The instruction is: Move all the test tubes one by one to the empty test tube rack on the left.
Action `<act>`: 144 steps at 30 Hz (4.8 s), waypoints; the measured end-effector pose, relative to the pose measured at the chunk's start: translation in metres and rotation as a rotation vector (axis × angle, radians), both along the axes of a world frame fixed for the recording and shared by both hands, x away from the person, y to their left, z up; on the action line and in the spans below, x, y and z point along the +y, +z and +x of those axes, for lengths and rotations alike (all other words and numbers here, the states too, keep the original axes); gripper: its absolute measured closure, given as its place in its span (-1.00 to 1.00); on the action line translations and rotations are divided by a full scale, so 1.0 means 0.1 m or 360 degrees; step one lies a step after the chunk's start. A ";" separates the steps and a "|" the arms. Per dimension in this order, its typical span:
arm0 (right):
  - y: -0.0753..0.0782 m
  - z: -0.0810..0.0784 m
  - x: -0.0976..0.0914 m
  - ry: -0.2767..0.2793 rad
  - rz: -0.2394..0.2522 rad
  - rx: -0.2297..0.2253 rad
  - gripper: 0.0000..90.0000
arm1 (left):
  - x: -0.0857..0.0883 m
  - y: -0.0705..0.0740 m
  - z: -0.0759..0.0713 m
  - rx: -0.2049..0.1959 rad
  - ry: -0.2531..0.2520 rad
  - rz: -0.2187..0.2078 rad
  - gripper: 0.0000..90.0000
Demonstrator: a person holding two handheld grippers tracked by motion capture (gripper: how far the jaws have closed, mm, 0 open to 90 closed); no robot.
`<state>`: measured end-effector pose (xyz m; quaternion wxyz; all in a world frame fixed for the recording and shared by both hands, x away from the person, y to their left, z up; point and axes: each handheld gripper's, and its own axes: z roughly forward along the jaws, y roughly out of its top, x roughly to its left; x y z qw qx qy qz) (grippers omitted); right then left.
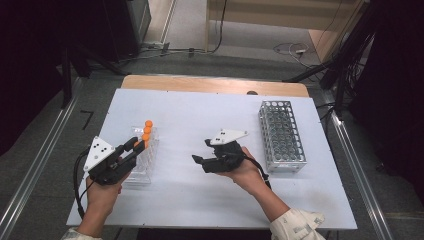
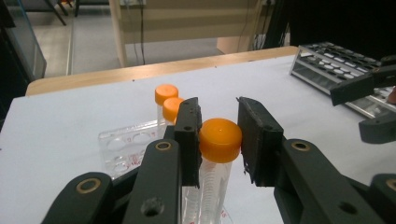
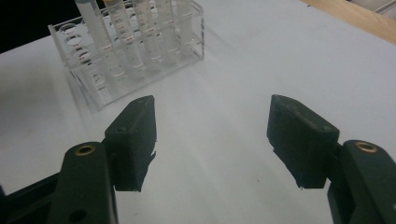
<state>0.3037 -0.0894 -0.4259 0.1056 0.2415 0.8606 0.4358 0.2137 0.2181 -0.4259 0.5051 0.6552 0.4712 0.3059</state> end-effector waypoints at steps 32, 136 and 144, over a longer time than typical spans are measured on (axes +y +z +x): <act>-0.01 0.01 -0.09 -0.0101 0.0059 -0.0036 -0.41 | -0.09 -0.06 -0.07 -0.0021 0.0016 -0.0049 -0.38; 0.05 -0.10 -1.61 -0.0652 0.0178 -0.0106 -0.50 | 0.13 -0.12 -0.07 0.0016 0.0219 -0.0046 -0.59; 0.06 -0.12 -1.75 -0.0705 0.0189 -0.0117 -0.50 | 0.15 -0.12 -0.08 0.0015 0.0224 -0.0045 -0.59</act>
